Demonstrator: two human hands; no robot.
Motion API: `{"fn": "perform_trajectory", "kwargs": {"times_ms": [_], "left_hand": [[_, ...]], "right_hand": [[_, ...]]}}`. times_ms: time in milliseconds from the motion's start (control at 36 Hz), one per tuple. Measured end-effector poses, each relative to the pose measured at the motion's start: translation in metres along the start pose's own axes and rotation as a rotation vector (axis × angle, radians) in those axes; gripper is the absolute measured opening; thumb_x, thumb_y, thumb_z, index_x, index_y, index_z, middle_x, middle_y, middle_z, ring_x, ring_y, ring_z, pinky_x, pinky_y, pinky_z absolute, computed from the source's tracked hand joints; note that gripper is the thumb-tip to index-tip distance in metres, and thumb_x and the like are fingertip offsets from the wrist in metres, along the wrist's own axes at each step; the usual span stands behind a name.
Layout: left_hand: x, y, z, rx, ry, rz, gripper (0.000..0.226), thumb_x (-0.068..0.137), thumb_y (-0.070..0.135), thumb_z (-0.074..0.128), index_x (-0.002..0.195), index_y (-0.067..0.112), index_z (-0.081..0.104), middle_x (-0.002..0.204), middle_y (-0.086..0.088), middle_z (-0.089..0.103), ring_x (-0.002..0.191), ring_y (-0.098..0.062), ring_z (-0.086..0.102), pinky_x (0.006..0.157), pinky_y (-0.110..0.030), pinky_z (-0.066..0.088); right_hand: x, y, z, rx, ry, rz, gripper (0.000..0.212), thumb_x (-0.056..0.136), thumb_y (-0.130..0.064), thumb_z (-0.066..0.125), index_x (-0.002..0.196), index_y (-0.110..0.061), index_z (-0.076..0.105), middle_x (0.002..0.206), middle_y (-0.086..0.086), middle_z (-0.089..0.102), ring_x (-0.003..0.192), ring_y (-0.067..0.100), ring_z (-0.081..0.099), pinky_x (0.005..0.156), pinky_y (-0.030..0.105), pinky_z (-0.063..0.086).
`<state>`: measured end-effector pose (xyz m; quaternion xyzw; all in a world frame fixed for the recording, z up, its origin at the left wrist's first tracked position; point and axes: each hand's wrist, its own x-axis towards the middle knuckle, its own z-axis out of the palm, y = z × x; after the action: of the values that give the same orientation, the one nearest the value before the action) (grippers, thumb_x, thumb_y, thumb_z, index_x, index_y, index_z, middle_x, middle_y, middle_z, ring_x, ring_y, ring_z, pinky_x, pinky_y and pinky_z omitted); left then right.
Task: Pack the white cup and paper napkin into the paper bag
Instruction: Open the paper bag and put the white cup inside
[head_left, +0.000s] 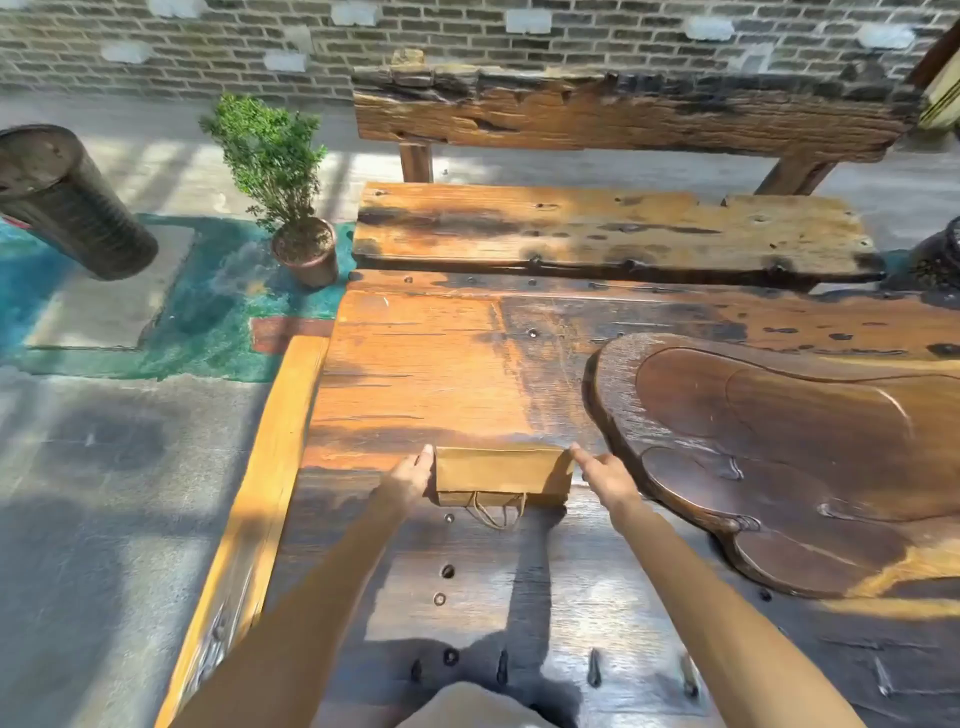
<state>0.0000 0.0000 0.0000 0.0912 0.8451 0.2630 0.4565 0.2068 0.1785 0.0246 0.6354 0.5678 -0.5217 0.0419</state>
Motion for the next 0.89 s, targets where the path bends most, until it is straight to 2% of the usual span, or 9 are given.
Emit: {"fn": "perform_trajectory", "kwargs": {"times_ms": [167, 333, 389, 472, 583, 667, 694, 778, 889], "left_hand": [[0.009, 0.004, 0.003, -0.046, -0.025, -0.027, 0.050, 0.096, 0.061, 0.025, 0.070, 0.027, 0.050, 0.097, -0.012, 0.070, 0.096, -0.028, 0.068, 0.097, -0.043, 0.052], [-0.006, 0.016, 0.001, -0.110, -0.091, -0.041, 0.036, 0.100, 0.048, 0.035, 0.099, 0.016, 0.052, 0.085, -0.012, 0.066, 0.068, -0.029, 0.069, 0.073, -0.036, 0.058], [-0.004, 0.013, 0.001, -0.091, -0.073, -0.026, 0.039, 0.100, 0.045, 0.038, 0.096, 0.011, 0.056, 0.090, -0.016, 0.067, 0.078, -0.036, 0.072, 0.081, -0.042, 0.058], [-0.006, 0.010, -0.001, -0.040, -0.006, 0.003, 0.035, 0.099, 0.040, 0.045, 0.089, 0.008, 0.055, 0.086, -0.015, 0.066, 0.078, -0.034, 0.072, 0.083, -0.041, 0.058], [-0.014, 0.007, -0.004, -0.105, 0.027, 0.084, 0.010, 0.093, 0.018, 0.061, 0.093, 0.013, 0.053, 0.084, -0.011, 0.063, 0.039, -0.002, 0.060, 0.040, -0.016, 0.050], [-0.018, 0.003, -0.006, -0.112, -0.032, 0.096, 0.018, 0.087, 0.011, 0.068, 0.103, 0.017, 0.061, 0.104, -0.011, 0.064, 0.071, -0.020, 0.068, 0.063, -0.028, 0.059], [-0.020, 0.002, -0.006, -0.102, -0.039, 0.104, 0.022, 0.086, 0.009, 0.069, 0.106, 0.016, 0.063, 0.104, -0.011, 0.064, 0.078, -0.023, 0.065, 0.068, -0.030, 0.057], [-0.028, 0.001, -0.006, -0.111, -0.043, 0.103, 0.029, 0.085, 0.002, 0.069, 0.113, 0.008, 0.064, 0.091, -0.009, 0.060, 0.068, -0.015, 0.056, 0.050, -0.012, 0.047], [-0.032, -0.008, -0.006, -0.122, -0.051, 0.115, 0.033, 0.082, -0.001, 0.071, 0.115, -0.001, 0.066, 0.091, -0.011, 0.065, 0.078, -0.020, 0.059, 0.057, -0.018, 0.047]], "right_hand": [[0.017, -0.001, 0.007, 0.076, -0.066, 0.075, 0.054, 0.095, -0.054, 0.052, 0.119, -0.006, 0.059, 0.120, 0.015, 0.065, 0.109, 0.030, 0.060, 0.095, 0.042, 0.046], [0.019, -0.007, 0.010, 0.036, -0.069, 0.062, 0.053, 0.097, -0.053, 0.049, 0.117, -0.005, 0.058, 0.121, 0.014, 0.065, 0.105, 0.036, 0.067, 0.053, 0.029, 0.042], [0.020, -0.004, 0.009, -0.022, -0.074, 0.046, 0.057, 0.096, -0.057, 0.046, 0.119, -0.006, 0.058, 0.121, 0.013, 0.065, 0.106, 0.036, 0.067, 0.063, 0.034, 0.051], [0.017, 0.002, 0.005, -0.167, -0.021, -0.021, 0.060, 0.096, -0.058, 0.045, 0.124, -0.007, 0.057, 0.128, 0.017, 0.063, 0.118, 0.035, 0.060, 0.099, 0.042, 0.048], [0.003, 0.010, -0.001, -0.261, -0.061, -0.237, 0.059, 0.092, -0.046, 0.061, 0.144, -0.028, 0.039, 0.125, 0.011, 0.064, 0.110, 0.030, 0.061, 0.091, 0.039, 0.049], [-0.010, 0.015, -0.005, -0.430, -0.168, -0.382, 0.080, 0.083, -0.043, 0.075, 0.150, -0.037, 0.031, 0.091, -0.002, 0.062, 0.087, 0.020, 0.059, 0.069, 0.029, 0.045], [-0.013, 0.016, -0.005, -0.497, -0.201, -0.404, 0.088, 0.078, -0.046, 0.079, 0.151, -0.038, 0.030, 0.099, -0.002, 0.063, 0.095, 0.020, 0.059, 0.073, 0.029, 0.044], [-0.019, 0.017, -0.004, -0.703, -0.242, -0.412, 0.110, 0.056, -0.068, 0.078, 0.149, -0.044, 0.025, 0.135, 0.004, 0.058, 0.122, 0.026, 0.055, 0.097, 0.040, 0.047], [-0.025, 0.015, -0.004, -0.795, -0.266, -0.402, 0.113, 0.053, -0.070, 0.078, 0.150, -0.041, 0.028, 0.139, 0.000, 0.056, 0.126, 0.025, 0.053, 0.102, 0.042, 0.046]]}}
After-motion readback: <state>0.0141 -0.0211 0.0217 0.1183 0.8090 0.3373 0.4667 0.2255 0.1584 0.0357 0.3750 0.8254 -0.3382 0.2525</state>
